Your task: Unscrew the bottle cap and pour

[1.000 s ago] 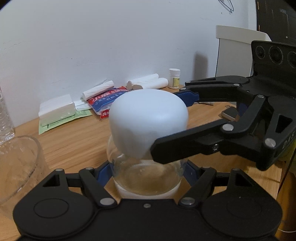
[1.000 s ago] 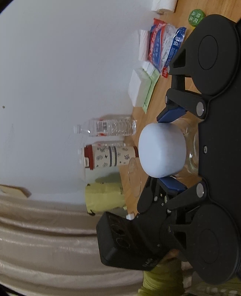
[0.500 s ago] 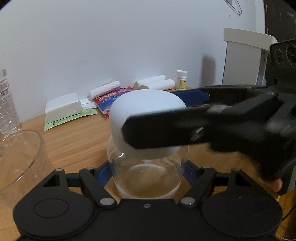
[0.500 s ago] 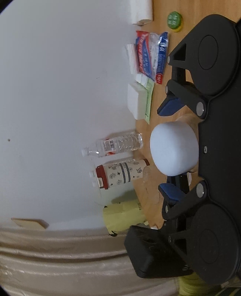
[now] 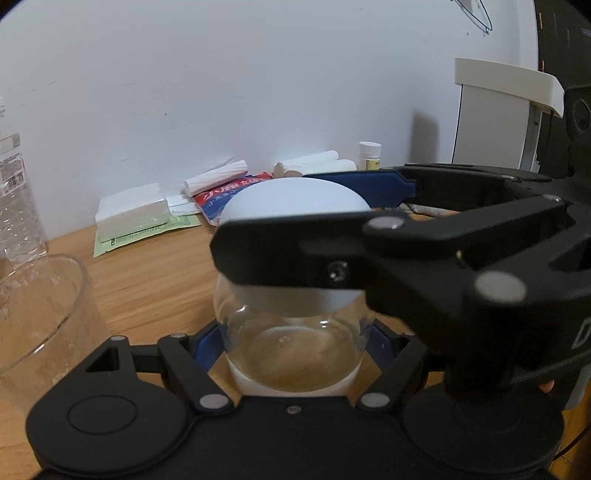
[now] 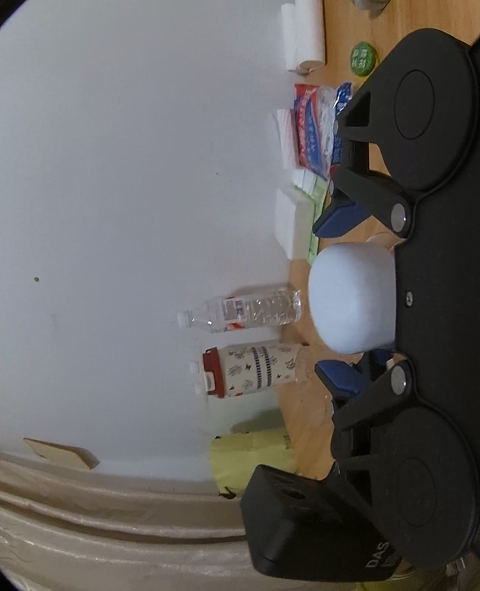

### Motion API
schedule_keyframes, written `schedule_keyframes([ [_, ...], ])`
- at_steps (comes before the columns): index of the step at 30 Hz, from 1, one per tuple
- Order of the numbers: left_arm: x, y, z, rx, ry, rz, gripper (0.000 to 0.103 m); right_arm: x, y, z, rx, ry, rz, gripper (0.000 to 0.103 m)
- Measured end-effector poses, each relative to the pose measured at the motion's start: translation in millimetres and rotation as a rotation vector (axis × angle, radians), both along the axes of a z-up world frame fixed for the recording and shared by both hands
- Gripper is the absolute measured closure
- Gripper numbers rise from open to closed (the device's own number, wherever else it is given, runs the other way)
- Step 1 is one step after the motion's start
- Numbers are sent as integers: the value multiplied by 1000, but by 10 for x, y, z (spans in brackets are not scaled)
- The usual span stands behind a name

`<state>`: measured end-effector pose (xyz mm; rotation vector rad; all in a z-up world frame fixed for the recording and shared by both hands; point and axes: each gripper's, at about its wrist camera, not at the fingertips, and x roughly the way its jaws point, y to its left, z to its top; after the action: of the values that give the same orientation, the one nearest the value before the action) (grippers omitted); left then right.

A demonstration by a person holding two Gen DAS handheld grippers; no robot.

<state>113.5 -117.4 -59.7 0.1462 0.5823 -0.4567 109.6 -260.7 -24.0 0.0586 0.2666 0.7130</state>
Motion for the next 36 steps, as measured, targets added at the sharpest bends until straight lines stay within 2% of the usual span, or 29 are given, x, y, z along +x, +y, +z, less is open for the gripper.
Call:
schedule_keyframes([
  [3,-63,-30,34,-1,-2,-1,24,42,10,28,-9,35,-3,34],
  [6,-88,-31,40,-4,-6,-2,24,43,39,34,-34,23,2,34],
  [9,-200,-238,64,10,-1,33,24,30,43,40,-53,12,7,34],
  [16,-197,-272,77,19,11,40,24,-41,113,43,-118,-34,-10,34],
  [23,-268,-305,128,20,11,44,24,24,137,36,-148,2,4,34],
  [26,-303,-332,151,21,13,44,24,87,125,44,-124,57,11,34],
  [36,-412,-398,194,38,-11,12,24,99,104,25,-119,54,27,34],
])
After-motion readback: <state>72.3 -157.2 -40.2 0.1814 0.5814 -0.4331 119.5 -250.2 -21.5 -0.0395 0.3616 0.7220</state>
